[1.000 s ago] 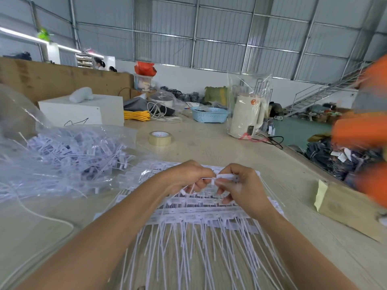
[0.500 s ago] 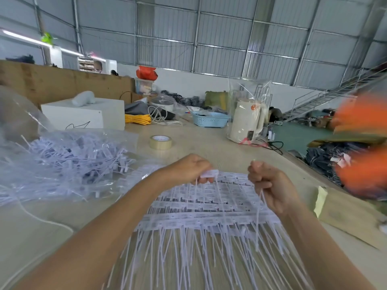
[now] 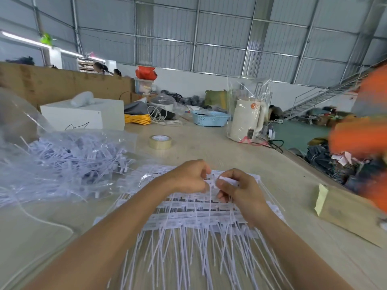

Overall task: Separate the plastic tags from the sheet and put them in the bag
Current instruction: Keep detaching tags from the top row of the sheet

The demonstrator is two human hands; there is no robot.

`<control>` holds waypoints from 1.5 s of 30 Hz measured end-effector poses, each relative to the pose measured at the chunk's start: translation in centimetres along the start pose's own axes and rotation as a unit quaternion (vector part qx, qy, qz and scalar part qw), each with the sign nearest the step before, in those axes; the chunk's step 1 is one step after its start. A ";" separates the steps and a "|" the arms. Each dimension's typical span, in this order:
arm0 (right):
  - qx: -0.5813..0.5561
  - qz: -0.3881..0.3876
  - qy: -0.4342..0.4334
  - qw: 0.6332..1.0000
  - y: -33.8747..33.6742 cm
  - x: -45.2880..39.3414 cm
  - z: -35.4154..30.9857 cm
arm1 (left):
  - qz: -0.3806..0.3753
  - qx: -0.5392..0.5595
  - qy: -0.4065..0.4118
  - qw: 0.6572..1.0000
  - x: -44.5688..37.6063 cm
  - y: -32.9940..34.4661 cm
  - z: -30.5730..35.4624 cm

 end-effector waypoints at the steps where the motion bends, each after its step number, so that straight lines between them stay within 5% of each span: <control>1: -0.010 0.010 -0.005 1.000 -0.3 0.0 -0.1 | 0.004 0.000 -0.007 1.000 0.0 -0.2 -0.2; 15: 0.064 -0.002 0.008 0.998 0.3 -0.2 0.1 | 0.025 0.198 0.026 0.980 -0.5 0.4 -0.3; 21: 0.264 0.072 -0.124 0.954 1.0 0.3 -1.2 | -0.028 0.316 -0.023 0.948 0.1 0.2 -0.3; 27: 0.141 0.092 -0.095 0.981 0.8 0.1 -1.4 | -0.042 0.336 -0.006 0.941 0.3 0.0 0.6; 30: 0.069 0.175 -0.018 0.982 -1.6 -0.2 -0.4 | -0.063 0.314 0.007 0.947 1.0 -0.6 0.7; 34: -0.129 0.251 0.001 0.959 -6.5 0.5 0.2 | 0.023 0.287 0.034 0.957 1.2 -2.1 0.5; 41: -0.339 0.121 0.000 0.933 -5.5 -0.2 -1.1 | -0.013 0.189 0.010 0.982 0.7 -0.6 0.2; 45: -0.264 -0.036 0.089 0.960 -2.4 0.2 -1.0 | -0.061 0.120 0.022 0.991 1.1 0.2 0.9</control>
Point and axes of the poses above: each hand's wrist, its own x-axis away from the middle knuckle, its own y-axis out of the palm, z = x × y, the point moved 3 cm from there along -x, towards the middle knuckle, and after that the axes turned 14 degrees about -z, right-handed, at the moved point
